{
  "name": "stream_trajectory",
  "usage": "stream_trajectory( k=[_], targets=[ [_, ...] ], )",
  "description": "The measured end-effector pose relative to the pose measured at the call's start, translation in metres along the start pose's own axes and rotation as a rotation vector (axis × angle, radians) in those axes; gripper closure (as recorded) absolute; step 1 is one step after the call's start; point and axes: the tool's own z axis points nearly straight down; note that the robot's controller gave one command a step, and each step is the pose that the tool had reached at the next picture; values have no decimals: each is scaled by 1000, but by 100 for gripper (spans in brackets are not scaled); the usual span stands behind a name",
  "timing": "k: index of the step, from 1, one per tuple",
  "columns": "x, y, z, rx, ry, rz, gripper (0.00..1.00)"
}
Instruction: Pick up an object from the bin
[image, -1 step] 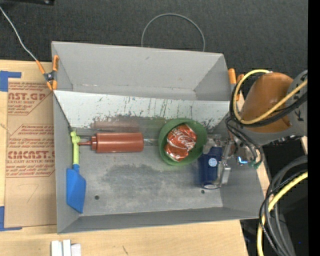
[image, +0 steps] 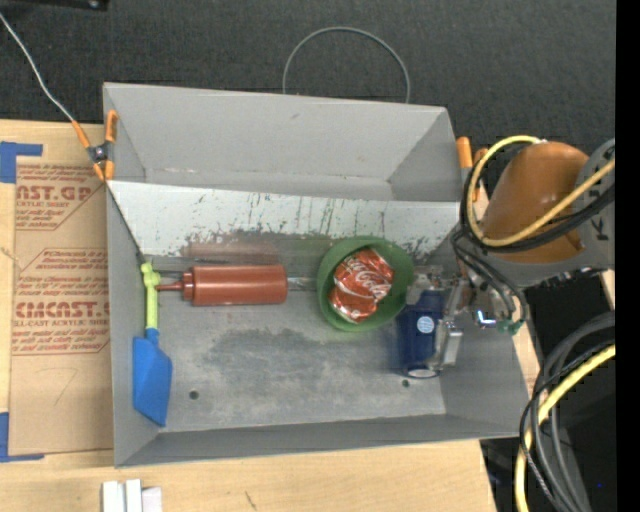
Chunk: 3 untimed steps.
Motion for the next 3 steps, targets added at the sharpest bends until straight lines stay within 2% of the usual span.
stream_trajectory(
  k=[1, 2, 3],
  targets=[
    [-5, 20, 67, -2, 7, -118, 0],
    [-3, 18, 93, -2, -1, -213, 0],
    [25, -19, 79, -15, 5, -631, 100]
  ],
)
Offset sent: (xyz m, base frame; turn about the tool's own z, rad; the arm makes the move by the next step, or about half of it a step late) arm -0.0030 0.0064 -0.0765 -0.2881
